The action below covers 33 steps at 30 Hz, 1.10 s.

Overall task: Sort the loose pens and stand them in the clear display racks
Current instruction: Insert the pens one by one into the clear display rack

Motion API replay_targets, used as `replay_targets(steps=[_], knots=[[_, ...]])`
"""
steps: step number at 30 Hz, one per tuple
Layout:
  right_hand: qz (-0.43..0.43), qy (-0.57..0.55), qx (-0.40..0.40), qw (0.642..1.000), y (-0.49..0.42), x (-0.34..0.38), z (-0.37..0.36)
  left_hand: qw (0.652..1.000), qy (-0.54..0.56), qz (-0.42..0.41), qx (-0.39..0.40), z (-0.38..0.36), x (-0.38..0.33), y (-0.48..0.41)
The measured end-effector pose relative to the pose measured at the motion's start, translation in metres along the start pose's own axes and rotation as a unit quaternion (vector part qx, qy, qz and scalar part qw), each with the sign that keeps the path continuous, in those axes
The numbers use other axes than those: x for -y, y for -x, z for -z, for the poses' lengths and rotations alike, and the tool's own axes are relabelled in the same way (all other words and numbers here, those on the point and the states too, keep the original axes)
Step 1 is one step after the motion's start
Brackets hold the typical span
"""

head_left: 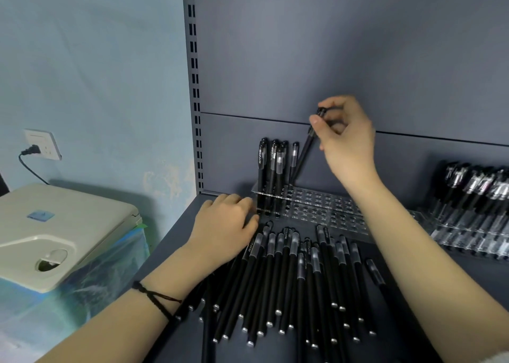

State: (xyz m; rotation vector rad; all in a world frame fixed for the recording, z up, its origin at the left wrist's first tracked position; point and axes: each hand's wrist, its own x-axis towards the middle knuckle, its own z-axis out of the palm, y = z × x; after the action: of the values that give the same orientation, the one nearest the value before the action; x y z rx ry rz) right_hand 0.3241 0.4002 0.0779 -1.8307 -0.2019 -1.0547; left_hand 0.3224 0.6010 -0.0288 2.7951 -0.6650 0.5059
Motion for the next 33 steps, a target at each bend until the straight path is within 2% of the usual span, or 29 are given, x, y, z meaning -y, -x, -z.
replay_targets(steps=[8, 20, 27, 33], knots=[[0.006, 0.06, 0.029, 0.998, 0.003, -0.015, -0.007, 0.998, -0.065, 0.019, 0.0, 0.006, 0.002, 0.0], [0.006, 0.084, 0.027, 0.996, 0.002, -0.014, 0.0, 0.996, -0.066, 0.027, 0.047, 0.002, 0.003, 0.0], [0.022, 0.059, 0.121, 0.991, 0.004, 0.0, 0.001, 0.997, -0.057, 0.024, 0.034, -0.001, 0.004, -0.002], [0.013, 0.086, 0.054, 0.995, 0.003, -0.01, -0.002, 0.998, -0.048, 0.022, 0.03, -0.002, 0.005, -0.002]])
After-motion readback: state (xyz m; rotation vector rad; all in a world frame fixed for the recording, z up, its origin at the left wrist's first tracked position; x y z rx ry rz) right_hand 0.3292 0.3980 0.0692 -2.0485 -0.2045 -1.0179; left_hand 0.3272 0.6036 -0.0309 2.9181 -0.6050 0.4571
